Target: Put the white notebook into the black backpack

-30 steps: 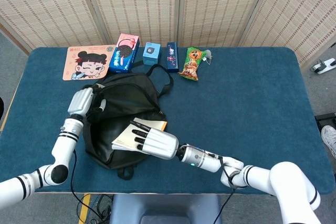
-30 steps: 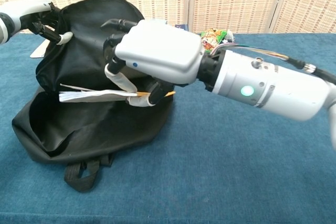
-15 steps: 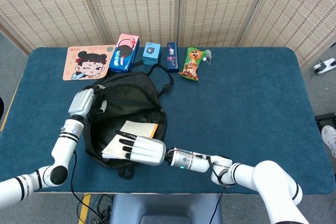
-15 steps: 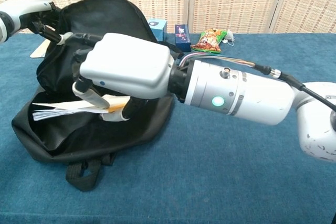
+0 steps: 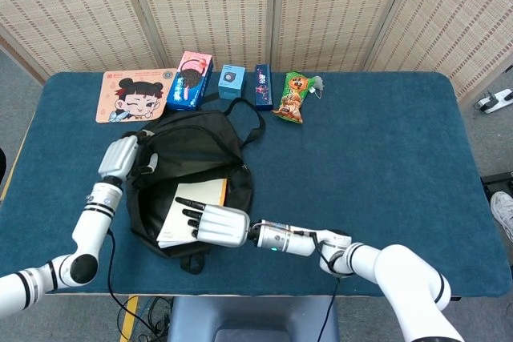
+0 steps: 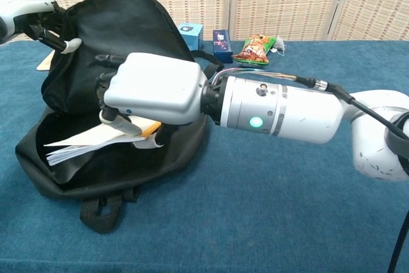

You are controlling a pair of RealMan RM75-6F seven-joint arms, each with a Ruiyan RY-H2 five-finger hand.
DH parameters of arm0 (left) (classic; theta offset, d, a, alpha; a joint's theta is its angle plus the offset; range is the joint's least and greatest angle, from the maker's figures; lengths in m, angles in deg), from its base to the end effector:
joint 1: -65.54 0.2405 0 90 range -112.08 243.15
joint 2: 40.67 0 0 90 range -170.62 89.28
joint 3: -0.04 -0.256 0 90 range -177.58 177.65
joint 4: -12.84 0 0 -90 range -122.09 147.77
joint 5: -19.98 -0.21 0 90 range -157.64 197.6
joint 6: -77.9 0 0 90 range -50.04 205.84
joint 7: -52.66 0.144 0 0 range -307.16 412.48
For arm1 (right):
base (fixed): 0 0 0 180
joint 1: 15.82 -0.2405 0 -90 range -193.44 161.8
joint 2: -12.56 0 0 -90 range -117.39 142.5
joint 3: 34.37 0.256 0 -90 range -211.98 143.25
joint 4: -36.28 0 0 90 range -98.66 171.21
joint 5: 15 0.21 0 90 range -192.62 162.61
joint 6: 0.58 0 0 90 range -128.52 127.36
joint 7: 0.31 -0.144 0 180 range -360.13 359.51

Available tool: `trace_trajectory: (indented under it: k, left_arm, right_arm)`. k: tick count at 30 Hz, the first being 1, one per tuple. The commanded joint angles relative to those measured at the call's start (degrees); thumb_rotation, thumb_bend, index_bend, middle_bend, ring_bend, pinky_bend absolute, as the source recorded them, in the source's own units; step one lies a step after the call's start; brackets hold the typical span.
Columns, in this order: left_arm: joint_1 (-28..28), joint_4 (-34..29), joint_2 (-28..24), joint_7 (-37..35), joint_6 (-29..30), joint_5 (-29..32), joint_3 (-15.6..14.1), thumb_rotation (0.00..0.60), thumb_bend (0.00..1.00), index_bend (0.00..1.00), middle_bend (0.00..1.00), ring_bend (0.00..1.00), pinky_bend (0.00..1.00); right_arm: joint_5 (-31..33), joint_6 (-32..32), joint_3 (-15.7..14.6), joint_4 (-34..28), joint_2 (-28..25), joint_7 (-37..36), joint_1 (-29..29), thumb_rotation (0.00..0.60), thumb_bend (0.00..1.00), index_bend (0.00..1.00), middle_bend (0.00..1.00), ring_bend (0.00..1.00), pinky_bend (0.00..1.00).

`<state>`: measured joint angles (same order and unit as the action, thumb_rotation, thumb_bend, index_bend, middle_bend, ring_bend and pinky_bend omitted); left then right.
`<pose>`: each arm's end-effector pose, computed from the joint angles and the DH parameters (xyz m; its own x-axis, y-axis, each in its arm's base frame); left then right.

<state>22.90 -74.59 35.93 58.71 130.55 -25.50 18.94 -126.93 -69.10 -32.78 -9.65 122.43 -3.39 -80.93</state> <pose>-0.1762 0.3965 0.0771 0.0807 0.2193 0.9723 0.9967 -0.0279 -0.0765 -0.0096 -0.3307 -0.1033 0.5027 0.2702 0.8212 -0.0622 -0.9361 0.3462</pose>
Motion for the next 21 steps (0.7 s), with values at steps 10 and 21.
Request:
trace_trajectory:
  k: [10, 21]
  left_arm:
    - [0.2, -0.9, -1.2, 0.2, 0.7, 0.3, -0.4, 0.600, 0.53, 0.68, 0.28, 0.31, 0.11]
    - [0.8, -1.9, -2.7, -2.0, -1.0, 1.3, -0.3, 0.600, 0.53, 0.68, 0.28, 0.31, 0.11]
  right_arm:
    - [3.1, 2.6, -1.0, 6.3, 2.4, 0.1, -0.9, 0.600, 0.46, 0.68, 0.53, 0.24, 0.05]
    - [5.3, 1.8, -2.1, 9.7, 3.3, -6.6, -0.6, 0.600, 0.46, 0.62, 0.52, 0.24, 0.05]
